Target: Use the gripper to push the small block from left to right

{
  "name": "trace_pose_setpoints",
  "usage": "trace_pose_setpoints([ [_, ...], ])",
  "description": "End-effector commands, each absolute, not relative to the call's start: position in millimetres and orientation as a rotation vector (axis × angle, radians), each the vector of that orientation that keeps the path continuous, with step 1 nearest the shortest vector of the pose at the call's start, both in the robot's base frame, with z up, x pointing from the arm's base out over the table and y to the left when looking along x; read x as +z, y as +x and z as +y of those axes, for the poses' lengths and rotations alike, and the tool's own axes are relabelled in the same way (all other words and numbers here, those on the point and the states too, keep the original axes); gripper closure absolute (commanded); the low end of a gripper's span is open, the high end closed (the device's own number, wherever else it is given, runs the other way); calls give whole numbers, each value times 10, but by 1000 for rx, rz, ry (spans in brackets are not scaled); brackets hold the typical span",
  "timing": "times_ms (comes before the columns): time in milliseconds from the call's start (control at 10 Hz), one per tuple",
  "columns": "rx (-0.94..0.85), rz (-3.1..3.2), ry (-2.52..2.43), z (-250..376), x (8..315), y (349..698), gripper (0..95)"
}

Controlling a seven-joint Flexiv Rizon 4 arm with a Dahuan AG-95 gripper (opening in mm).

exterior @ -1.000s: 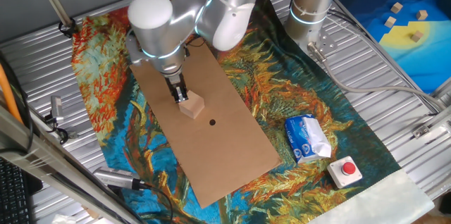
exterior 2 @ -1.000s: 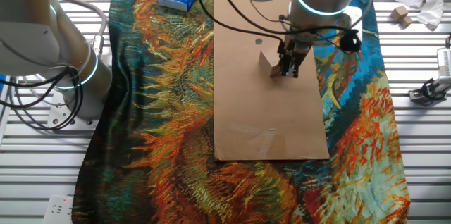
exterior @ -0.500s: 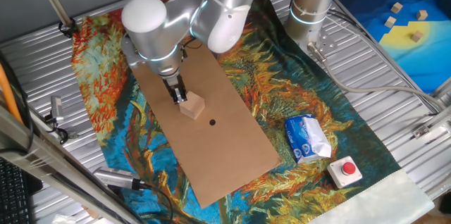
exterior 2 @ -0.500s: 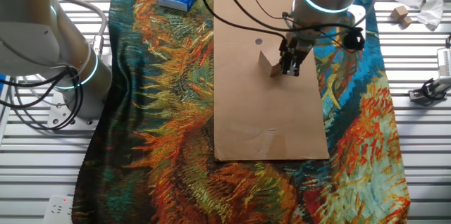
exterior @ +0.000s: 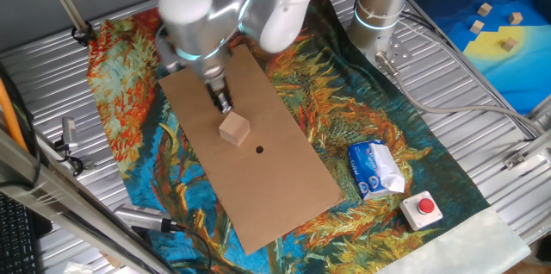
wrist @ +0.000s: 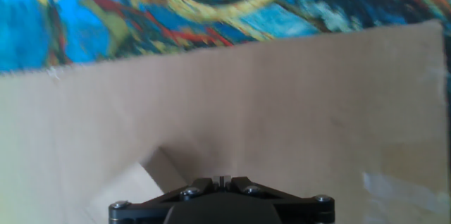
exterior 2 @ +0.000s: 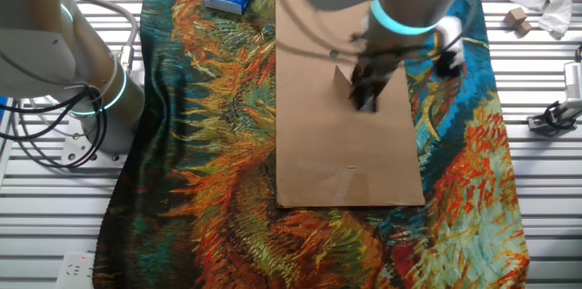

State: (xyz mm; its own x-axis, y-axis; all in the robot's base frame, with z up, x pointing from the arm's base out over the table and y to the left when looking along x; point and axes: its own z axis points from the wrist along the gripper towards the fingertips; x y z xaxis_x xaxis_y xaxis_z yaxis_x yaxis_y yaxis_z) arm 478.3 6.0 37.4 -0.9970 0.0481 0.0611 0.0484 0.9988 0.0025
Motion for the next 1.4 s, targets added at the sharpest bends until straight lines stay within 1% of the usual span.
trace_pose_setpoints([
  [100,-53,-3026,-104,38,373,4783,950],
  [600,-48,-3037,-122,69,326,4801,950],
  [1400,-41,-3034,-138,65,335,4798,950],
])
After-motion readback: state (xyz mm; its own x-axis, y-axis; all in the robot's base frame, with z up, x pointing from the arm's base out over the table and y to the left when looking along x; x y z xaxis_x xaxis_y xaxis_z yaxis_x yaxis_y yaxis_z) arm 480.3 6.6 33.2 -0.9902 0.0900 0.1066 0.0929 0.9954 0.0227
